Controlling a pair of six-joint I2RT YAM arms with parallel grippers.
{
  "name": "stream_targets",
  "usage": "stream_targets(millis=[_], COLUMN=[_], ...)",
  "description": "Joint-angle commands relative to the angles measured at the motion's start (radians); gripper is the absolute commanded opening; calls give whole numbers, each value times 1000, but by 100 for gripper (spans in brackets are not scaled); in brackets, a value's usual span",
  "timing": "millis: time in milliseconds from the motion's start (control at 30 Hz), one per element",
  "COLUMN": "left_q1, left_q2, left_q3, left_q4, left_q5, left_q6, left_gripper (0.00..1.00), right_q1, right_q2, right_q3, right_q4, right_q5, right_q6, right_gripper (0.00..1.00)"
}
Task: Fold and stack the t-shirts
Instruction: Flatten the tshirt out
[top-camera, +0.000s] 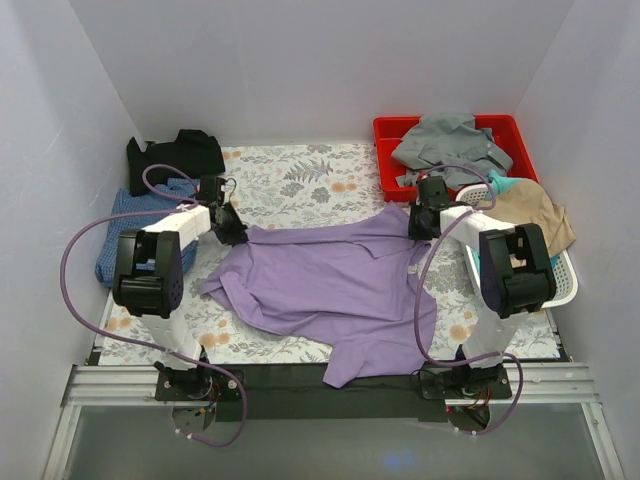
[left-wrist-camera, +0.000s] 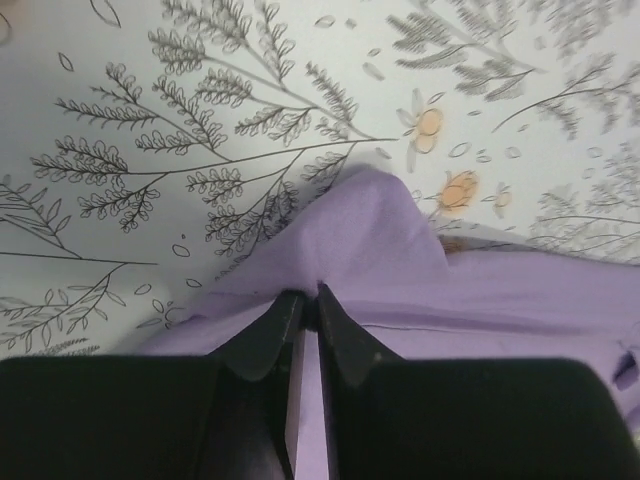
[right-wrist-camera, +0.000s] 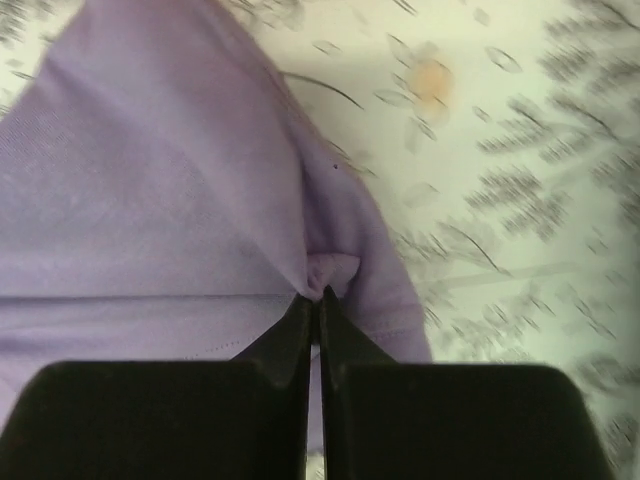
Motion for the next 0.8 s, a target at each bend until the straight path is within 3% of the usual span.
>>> stream_targets(millis=[0,67,100,200,267,367,533,667,767], left_q1=[2,2,4,7,8,8,8,8,8], left_q2=[-127,-149,-181,-210,-210,-209,-199,-97,-25], left_q3=[117,147,149,134,121,94,43,75,108], left_q4=[-124,-164,-173,-168,-164,-142,-41,-17,-4], left_q5=[-96,-160,-175,-216,-171,-81,77,172,168], left_q6=[66,73,86,94,91,74,62,50,36], left_gripper=[10,23,43,76,77,77,77,79,79], right_q1=[-22,-24,-25,-33,-34,-31,-8,4,9], right_q2=[-115,-155,-167,-161,-152,-154,-282,-353,-368], right_q3=[-58,-75,-79,-72,-53,-30,-32,-29,-35], right_q4=[-58,-62,-64,-73,-73,-65,-29,-29,-21], right_q5=[213,285,308,337,319,236,55,-71,-56], right_q6=[-10,-6,-5,-10,-8,-26,-66,-65,-78], right_gripper=[1,1,1,1,1,22,42,48,53])
